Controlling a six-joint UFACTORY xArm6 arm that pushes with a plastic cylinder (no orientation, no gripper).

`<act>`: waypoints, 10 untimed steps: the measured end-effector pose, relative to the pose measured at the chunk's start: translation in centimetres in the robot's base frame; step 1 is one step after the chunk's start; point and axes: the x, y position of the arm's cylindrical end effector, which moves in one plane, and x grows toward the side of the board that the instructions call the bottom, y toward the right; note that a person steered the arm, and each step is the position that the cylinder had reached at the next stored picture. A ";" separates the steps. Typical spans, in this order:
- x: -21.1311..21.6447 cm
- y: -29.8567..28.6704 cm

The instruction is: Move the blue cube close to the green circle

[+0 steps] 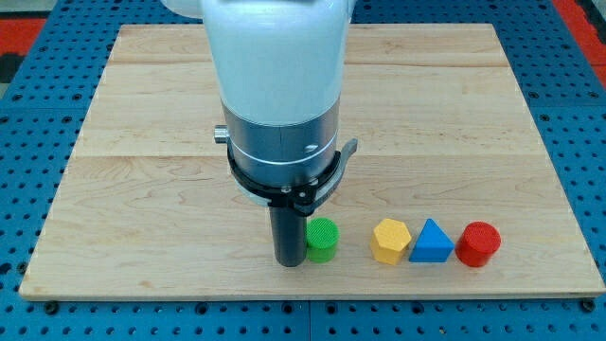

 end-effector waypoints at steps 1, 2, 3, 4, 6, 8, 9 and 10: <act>-3.3 -5.3; -10.8 -4.9; -13.1 1.2; -17.8 3.4; -21.7 -6.7; -19.6 -6.3; -14.8 -4.1; -18.1 -5.5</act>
